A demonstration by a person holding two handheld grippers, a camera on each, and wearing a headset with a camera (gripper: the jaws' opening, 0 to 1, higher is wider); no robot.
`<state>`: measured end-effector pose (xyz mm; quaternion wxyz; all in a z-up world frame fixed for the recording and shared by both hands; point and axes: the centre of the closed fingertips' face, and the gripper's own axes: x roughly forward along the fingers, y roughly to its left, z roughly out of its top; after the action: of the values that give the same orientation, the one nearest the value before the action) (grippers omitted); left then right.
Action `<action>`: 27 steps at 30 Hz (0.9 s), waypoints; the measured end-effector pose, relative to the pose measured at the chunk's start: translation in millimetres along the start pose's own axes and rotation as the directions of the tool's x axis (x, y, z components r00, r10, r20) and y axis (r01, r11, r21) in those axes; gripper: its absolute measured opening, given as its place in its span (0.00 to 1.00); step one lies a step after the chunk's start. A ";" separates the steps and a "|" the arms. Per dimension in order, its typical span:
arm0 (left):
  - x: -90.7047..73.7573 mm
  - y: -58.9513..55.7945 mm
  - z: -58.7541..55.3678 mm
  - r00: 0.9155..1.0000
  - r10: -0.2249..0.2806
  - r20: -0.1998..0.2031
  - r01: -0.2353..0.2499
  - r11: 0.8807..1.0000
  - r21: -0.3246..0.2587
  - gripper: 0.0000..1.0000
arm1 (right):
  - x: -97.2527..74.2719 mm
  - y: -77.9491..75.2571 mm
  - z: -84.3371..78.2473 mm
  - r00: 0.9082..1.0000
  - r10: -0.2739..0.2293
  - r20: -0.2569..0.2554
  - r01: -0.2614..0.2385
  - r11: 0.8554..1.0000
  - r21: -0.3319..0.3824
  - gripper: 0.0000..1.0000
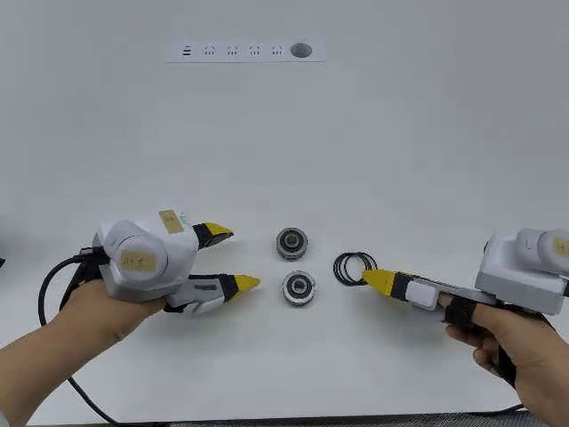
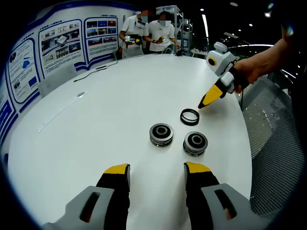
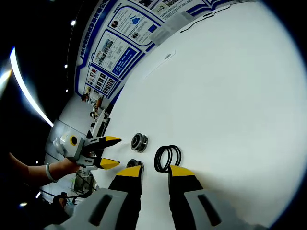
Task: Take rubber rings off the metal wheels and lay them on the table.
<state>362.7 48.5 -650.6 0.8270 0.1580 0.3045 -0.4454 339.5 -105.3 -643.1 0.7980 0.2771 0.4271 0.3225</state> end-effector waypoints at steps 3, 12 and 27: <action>-2.5 -0.8 -0.1 1.000 0.004 0.005 -0.004 1.000 -0.008 0.47 | -2.3 2.9 1.5 1.000 0.011 0.010 -0.011 1.000 -0.029 0.32; -12.1 -5.2 0.7 0.999 0.010 0.030 -0.008 0.999 -0.049 0.48 | -5.8 7.8 1.9 1.000 0.008 -0.003 -0.008 0.987 -0.161 0.46; -31.3 -22.4 -5.6 0.998 0.021 0.057 -0.016 0.996 -0.091 0.55 | -13.9 3.8 -22.5 0.993 -0.061 -0.096 0.014 0.905 -0.424 0.61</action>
<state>328.9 59.1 -634.4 0.8459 0.1101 0.2987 -0.4278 313.2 -109.5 -644.2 0.8210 0.0716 0.3946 0.4063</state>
